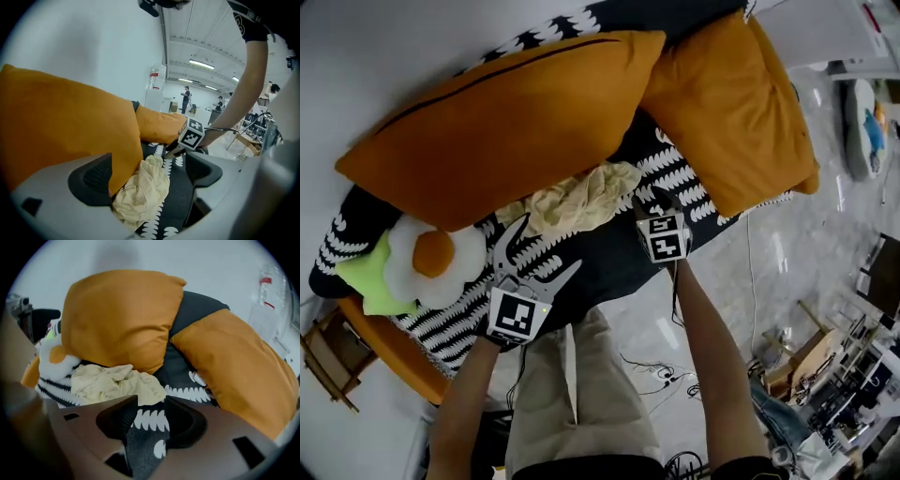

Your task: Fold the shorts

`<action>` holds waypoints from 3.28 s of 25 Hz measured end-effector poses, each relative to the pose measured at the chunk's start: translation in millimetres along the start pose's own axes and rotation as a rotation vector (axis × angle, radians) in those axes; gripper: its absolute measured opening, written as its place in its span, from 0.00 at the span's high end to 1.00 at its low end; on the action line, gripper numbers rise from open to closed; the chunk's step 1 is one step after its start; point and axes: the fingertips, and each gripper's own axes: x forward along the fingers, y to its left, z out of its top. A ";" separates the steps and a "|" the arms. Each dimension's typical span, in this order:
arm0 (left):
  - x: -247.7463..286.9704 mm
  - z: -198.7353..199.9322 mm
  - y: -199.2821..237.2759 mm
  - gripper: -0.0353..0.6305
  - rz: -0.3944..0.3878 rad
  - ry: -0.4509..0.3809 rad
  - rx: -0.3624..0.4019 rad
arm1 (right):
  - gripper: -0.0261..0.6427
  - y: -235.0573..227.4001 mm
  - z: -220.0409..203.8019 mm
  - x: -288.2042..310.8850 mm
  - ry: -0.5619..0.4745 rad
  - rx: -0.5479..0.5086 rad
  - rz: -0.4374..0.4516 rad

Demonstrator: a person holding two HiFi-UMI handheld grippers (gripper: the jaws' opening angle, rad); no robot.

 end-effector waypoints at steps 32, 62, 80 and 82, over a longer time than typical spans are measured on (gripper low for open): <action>-124.3 -116.9 72.1 0.20 0.110 0.198 -0.024 | 0.66 416.6 -85.1 -79.5 -0.100 -0.493 0.456; -85.7 -265.0 58.6 0.20 0.220 0.467 -0.050 | 0.91 182.2 -112.6 -32.9 -0.006 -0.388 -0.059; -74.4 -283.2 36.7 0.91 0.216 0.517 -0.154 | 0.92 193.3 -137.4 -20.4 0.134 -0.230 0.092; -109.9 -242.6 25.0 0.91 0.162 0.518 -0.122 | 0.93 195.6 -114.6 -65.3 0.125 -0.144 0.101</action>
